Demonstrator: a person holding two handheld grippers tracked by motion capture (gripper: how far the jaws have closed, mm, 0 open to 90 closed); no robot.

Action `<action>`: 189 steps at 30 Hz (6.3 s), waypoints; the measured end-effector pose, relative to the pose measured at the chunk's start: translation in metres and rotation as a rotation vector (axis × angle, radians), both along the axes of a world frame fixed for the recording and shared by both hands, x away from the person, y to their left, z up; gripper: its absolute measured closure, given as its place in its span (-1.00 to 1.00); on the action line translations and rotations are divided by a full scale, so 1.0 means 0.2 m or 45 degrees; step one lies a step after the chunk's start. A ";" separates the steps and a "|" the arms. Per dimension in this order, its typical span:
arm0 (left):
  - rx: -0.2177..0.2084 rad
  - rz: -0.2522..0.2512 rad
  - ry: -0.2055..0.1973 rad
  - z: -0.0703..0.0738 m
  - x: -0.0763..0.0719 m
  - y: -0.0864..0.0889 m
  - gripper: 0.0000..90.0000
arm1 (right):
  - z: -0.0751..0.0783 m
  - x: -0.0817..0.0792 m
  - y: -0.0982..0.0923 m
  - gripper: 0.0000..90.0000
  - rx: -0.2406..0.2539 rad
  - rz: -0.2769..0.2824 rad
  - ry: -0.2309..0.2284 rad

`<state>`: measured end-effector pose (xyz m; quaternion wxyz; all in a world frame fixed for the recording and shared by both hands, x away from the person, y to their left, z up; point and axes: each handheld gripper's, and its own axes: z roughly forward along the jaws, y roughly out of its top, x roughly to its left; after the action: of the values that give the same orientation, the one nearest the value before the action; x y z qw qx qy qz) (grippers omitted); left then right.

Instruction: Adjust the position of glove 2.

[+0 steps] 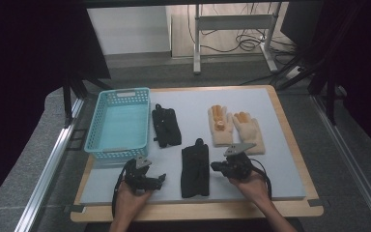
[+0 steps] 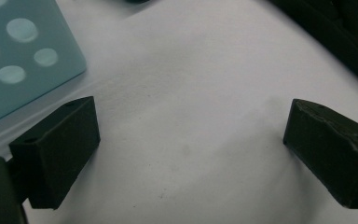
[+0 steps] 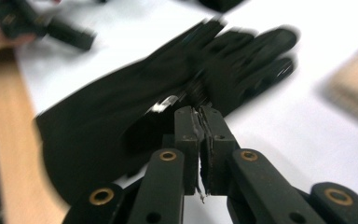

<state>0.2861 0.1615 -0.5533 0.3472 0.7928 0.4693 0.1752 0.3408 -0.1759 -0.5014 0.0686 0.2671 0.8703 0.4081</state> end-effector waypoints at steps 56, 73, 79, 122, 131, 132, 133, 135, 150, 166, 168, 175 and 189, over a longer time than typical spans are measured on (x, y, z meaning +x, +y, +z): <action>-0.007 0.003 -0.007 0.00 0.00 0.00 -0.91 | -0.10 0.76 0.76 0.96 -0.109 -0.146 0.002; -0.001 0.000 -0.003 0.00 0.00 0.00 -0.91 | 0.21 0.68 0.49 0.96 0.006 -0.187 -0.065; -0.005 0.001 -0.006 0.00 0.00 0.00 -0.91 | 0.31 0.67 0.37 0.96 -0.041 -0.235 -0.132; -0.006 0.002 -0.002 0.00 0.00 0.00 -0.91 | -0.04 0.77 0.67 0.04 -0.174 -0.062 -0.040; -0.007 0.003 -0.003 0.00 0.00 0.00 -0.91 | -0.13 0.80 0.66 0.39 -0.155 -0.079 0.019; -0.009 0.003 -0.005 0.00 0.00 0.00 -0.90 | -0.13 0.79 0.67 0.61 -0.135 -0.099 0.032; -0.008 0.003 -0.006 0.00 0.00 0.00 -0.90 | -0.13 0.78 0.67 0.70 -0.141 -0.106 0.031; -0.008 0.003 -0.005 0.00 0.00 0.00 -0.90 | -0.12 0.77 0.68 0.83 -0.160 -0.101 0.028; -0.009 0.003 -0.004 0.00 0.00 0.00 -0.90 | 0.01 0.76 0.62 0.96 -0.049 -0.196 0.033; -0.003 0.001 -0.006 0.00 -0.01 0.00 -0.90 | 0.28 0.61 0.52 0.97 -0.014 -0.206 -0.049; -0.004 0.001 -0.008 0.00 -0.01 0.00 -0.90 | 0.31 0.57 0.51 0.97 0.013 -0.211 -0.038; -0.003 0.000 -0.007 0.00 -0.01 0.00 -0.90 | 0.43 0.44 0.47 0.97 0.046 -0.232 -0.052; -0.008 0.004 -0.009 0.00 -0.01 0.00 -0.90 | 0.44 0.04 0.32 0.96 0.123 -0.358 0.056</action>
<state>0.2850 0.1618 -0.5540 0.3511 0.7903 0.4699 0.1772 0.3479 -0.1115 -0.4138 0.0930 0.3980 0.8050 0.4300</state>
